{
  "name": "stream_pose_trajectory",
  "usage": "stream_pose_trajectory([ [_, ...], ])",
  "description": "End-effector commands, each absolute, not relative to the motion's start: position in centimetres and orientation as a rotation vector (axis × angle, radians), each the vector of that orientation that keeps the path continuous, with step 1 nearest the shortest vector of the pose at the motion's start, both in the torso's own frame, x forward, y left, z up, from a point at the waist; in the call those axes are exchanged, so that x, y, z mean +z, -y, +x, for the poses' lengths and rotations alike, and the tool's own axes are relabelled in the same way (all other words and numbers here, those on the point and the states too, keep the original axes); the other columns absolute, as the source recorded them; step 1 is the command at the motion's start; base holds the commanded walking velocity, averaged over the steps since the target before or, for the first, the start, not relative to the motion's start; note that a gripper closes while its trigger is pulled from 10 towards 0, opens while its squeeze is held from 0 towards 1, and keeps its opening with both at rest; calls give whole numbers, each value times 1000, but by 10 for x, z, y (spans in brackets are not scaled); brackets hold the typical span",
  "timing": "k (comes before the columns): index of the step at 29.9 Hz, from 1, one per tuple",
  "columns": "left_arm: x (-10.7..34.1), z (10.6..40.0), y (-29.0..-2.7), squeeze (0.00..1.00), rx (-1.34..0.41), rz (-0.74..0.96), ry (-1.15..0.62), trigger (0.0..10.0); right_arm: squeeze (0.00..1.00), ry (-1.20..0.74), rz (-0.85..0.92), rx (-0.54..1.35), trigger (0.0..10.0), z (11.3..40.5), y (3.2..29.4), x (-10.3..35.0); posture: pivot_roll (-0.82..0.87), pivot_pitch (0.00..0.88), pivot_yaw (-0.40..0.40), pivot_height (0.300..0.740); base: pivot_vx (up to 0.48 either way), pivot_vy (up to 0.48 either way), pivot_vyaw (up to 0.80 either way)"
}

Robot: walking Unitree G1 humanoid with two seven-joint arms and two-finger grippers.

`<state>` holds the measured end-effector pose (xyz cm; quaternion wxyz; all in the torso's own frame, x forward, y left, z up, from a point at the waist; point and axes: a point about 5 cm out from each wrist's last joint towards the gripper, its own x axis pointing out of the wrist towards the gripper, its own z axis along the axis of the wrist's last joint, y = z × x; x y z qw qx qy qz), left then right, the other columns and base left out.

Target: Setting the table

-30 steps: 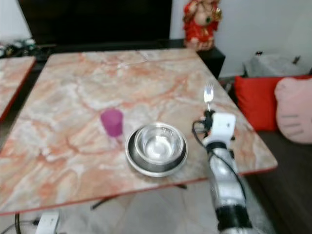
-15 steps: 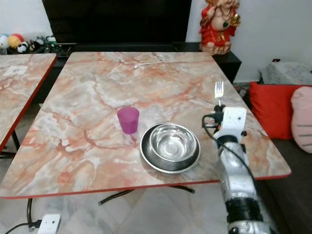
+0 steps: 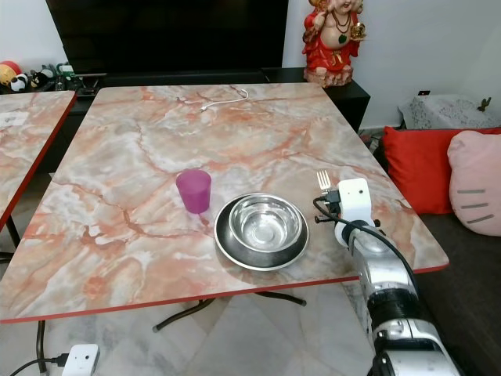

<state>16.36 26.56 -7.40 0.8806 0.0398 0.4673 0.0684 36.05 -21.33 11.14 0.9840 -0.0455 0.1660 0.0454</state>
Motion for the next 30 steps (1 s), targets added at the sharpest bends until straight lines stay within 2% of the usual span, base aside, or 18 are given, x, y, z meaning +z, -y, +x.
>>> stream_pose_trajectory([
  [1, -75, 162, -265, 0, 141, 79, -984, 10000, 0, -356, -77, 103, 10000, 362, 215, 110, 29, 17, -27, 740, 0, 0, 0],
  [18, -73, 166, -267, 0, 147, 81, -974, 10000, 0, -421, -55, 94, 10000, 366, 210, 95, 47, 14, -26, 740, 0, 0, 0],
  [30, -74, 176, -249, 0, 126, 79, -958, 10000, 0, -338, -43, 87, 10000, 370, 202, 97, 71, 18, -22, 740, 0, 0, 0],
])
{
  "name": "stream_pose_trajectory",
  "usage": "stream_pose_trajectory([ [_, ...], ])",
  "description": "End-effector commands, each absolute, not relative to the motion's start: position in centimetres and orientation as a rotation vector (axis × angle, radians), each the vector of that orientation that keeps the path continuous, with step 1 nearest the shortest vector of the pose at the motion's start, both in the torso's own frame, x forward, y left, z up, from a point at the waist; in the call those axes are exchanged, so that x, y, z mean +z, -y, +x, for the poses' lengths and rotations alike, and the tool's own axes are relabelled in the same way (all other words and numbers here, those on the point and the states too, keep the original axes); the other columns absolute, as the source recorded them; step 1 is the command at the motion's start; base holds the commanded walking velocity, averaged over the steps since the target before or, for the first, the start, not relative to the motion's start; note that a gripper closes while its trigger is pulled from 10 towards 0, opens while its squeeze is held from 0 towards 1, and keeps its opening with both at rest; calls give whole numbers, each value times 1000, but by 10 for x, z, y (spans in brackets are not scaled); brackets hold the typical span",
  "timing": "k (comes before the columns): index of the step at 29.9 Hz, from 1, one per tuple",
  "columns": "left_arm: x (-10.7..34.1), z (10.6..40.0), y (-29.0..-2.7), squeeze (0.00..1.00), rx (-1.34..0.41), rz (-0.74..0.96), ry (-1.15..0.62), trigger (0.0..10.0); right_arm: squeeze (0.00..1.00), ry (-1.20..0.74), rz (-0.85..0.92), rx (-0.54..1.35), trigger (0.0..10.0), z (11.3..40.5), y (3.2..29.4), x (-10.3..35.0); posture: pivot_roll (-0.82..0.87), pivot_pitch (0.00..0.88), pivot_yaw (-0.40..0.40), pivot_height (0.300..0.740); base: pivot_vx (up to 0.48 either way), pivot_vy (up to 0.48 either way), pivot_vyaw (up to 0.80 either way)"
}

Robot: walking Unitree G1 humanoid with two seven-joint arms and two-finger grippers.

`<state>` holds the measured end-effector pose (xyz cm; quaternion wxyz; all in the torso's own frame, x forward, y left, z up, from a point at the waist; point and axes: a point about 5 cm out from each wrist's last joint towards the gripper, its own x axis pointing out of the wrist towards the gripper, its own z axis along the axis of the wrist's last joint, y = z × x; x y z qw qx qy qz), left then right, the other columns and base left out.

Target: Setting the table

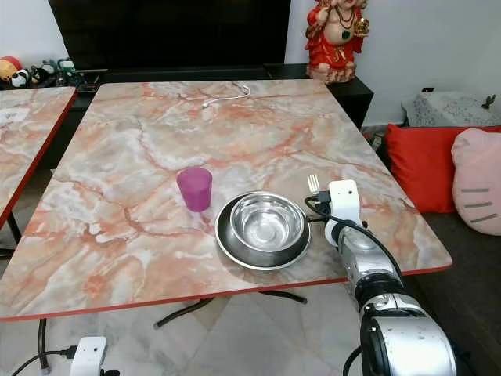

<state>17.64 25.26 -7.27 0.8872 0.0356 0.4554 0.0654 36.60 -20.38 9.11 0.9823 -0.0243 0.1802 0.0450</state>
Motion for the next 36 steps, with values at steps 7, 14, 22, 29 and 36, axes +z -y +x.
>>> stream_pose_trajectory([
  [7, -74, 172, -254, 0, 129, 92, -966, 10000, 0, -323, -17, 56, 10000, 369, 201, 94, 96, 42, -11, 740, 0, 0, 0],
  [14, -75, 163, -264, 0, 139, 107, -978, 10000, 0, -299, -11, 30, 10000, 368, 199, 93, 120, 75, 3, 740, 0, 0, 0],
  [22, -77, 149, -274, 0, 137, 135, -1004, 10000, 0, -207, 18, -5, 10000, 371, 203, 104, 119, 109, 21, 740, 0, 0, 0],
  [29, -77, 146, -275, 0, 106, 163, -1007, 10000, 0, -208, 10, 0, 10000, 371, 204, 104, 125, 126, 26, 740, 0, 0, 0],
  [36, -75, 150, -275, 0, 95, 172, -991, 10000, 0, -235, -33, 29, 10000, 370, 203, 100, 126, 135, 23, 740, 0, 0, 0],
])
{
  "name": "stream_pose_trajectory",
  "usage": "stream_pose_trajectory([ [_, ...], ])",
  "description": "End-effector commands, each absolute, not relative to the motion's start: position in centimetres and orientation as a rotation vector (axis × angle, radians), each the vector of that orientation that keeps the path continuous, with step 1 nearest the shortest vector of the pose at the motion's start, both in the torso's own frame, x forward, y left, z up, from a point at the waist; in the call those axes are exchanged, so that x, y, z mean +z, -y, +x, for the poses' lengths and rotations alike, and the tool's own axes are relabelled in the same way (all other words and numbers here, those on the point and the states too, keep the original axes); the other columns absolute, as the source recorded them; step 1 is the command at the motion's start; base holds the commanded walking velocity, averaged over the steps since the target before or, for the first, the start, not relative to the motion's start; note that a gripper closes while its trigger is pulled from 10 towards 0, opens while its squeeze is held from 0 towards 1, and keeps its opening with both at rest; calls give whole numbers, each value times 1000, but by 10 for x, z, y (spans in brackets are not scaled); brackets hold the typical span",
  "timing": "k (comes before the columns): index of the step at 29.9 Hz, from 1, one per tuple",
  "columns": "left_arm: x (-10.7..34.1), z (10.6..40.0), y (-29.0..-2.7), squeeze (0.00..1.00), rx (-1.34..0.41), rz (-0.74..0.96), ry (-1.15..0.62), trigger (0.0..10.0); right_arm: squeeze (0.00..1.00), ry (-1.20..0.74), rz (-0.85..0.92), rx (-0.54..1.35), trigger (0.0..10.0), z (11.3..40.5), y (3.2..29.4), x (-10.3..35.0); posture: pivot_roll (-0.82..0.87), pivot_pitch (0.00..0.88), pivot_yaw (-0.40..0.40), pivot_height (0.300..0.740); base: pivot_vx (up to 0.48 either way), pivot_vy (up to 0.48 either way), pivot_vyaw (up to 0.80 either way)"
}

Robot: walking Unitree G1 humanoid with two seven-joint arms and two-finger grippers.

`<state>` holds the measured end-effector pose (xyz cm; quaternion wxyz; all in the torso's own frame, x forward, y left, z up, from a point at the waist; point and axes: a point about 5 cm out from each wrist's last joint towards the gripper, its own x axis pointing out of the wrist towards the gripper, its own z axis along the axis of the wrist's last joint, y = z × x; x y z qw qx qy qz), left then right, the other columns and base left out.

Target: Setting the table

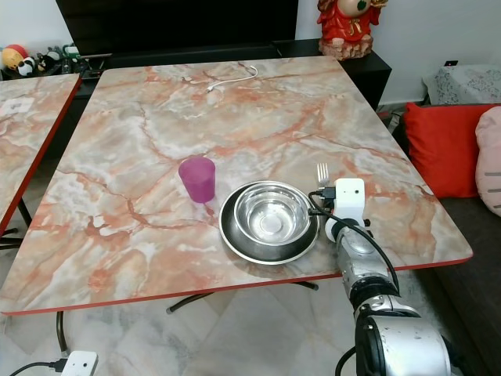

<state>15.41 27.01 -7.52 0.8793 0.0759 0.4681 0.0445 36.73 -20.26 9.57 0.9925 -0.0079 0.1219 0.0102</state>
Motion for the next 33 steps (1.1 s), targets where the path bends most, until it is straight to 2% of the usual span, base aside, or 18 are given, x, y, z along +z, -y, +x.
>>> stream_pose_trajectory([
  [1, -75, 150, -275, 0, 93, 172, -991, 10000, 0, -236, -32, 30, 10000, 370, 203, 100, 125, 134, 23, 740, 0, 0, 0],
  [30, -75, 157, -268, 0, 77, 167, -974, 10000, 0, -214, -7, -14, 10000, 368, 217, 103, 119, 122, 21, 740, 0, 0, 0],
  [31, -75, 157, -268, 0, 77, 167, -975, 10000, 59, -215, -6, -12, 10000, 368, 217, 102, 119, 122, 21, 740, 0, 0, 0],
  [32, -75, 157, -268, 0, 77, 167, -975, 10000, 455, -216, -3, -7, 10000, 368, 216, 102, 120, 123, 20, 740, 0, 0, 0],
  [33, -75, 156, -269, 0, 77, 167, -976, 10000, 749, -216, -3, -5, 10000, 368, 215, 102, 120, 123, 20, 740, 0, 0, 0],
])
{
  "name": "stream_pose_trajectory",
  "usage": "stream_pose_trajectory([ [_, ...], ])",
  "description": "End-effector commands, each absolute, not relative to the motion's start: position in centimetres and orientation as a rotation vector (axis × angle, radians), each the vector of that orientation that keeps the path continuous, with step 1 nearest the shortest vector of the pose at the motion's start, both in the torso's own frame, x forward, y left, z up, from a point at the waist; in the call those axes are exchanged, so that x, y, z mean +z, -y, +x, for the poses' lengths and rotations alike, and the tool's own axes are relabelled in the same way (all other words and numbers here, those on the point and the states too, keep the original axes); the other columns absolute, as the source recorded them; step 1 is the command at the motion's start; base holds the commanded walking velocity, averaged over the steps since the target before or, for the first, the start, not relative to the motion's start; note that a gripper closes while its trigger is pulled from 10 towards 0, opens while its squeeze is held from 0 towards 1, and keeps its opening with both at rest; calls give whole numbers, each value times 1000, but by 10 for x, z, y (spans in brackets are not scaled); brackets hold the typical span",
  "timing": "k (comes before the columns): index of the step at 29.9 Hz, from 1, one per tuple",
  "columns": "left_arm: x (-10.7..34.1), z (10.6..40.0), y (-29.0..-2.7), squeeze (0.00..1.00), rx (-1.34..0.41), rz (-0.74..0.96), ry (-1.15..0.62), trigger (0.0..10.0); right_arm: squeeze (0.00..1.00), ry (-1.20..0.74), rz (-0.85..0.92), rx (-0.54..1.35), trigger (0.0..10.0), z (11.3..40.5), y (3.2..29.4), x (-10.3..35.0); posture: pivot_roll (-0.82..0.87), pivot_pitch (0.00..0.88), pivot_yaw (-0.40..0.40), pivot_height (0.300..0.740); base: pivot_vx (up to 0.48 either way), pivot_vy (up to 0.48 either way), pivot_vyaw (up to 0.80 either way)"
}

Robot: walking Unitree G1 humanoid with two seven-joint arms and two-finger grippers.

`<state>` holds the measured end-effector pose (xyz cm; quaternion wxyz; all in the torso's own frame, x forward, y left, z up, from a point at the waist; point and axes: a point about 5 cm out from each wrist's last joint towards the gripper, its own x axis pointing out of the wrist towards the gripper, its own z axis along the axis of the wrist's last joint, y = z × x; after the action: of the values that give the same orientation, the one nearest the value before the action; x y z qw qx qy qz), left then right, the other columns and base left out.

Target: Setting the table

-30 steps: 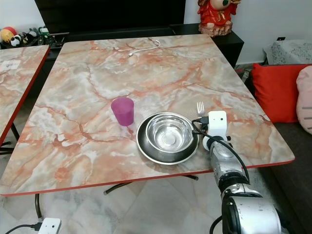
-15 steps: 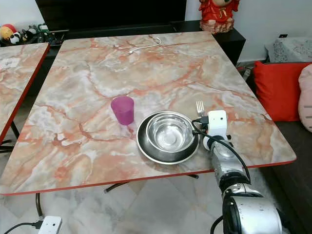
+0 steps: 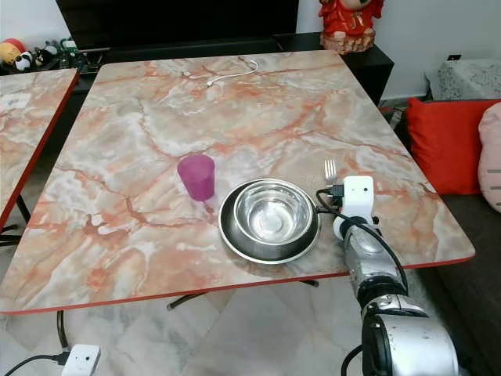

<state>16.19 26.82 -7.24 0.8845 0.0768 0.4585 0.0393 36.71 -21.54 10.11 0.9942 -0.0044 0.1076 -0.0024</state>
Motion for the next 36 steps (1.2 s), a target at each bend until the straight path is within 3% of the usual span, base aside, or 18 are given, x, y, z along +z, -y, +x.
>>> stream_pose_trajectory([
  [1, -75, 156, -269, 0, 79, 167, -978, 10000, 737, -214, 0, -1, 10000, 368, 215, 102, 120, 123, 20, 740, 0, 0, 0],
  [5, -75, 155, -269, 0, 80, 168, -980, 10000, 702, -222, -3, 9, 10000, 368, 213, 102, 122, 123, 20, 740, 0, 0, 0],
  [6, -75, 155, -269, 0, 80, 168, -980, 10000, 361, -227, -2, 15, 10000, 368, 212, 101, 122, 123, 20, 740, 0, 0, 0],
  [7, -75, 155, -269, 0, 81, 168, -980, 10000, 125, -231, -4, 18, 10000, 368, 211, 100, 122, 123, 19, 740, 0, 0, 0],
  [8, -75, 155, -270, 0, 82, 168, -980, 10000, 71, -233, -3, 20, 10000, 368, 211, 100, 122, 123, 19, 740, 0, 0, 0],
  [17, -75, 155, -270, 0, 83, 167, -982, 10000, 51, -243, 2, 27, 10000, 368, 208, 98, 122, 122, 17, 740, 0, 0, 0],
  [20, -75, 154, -272, 0, 86, 167, -984, 10000, 0, -222, 8, 16, 10000, 369, 208, 100, 122, 121, 17, 740, 0, 0, 0],
  [36, -74, 160, -269, 0, 86, 159, -978, 10000, 0, 81, 30, -61, 10000, 384, 223, 159, 102, 93, 13, 740, 0, 0, 0],
])
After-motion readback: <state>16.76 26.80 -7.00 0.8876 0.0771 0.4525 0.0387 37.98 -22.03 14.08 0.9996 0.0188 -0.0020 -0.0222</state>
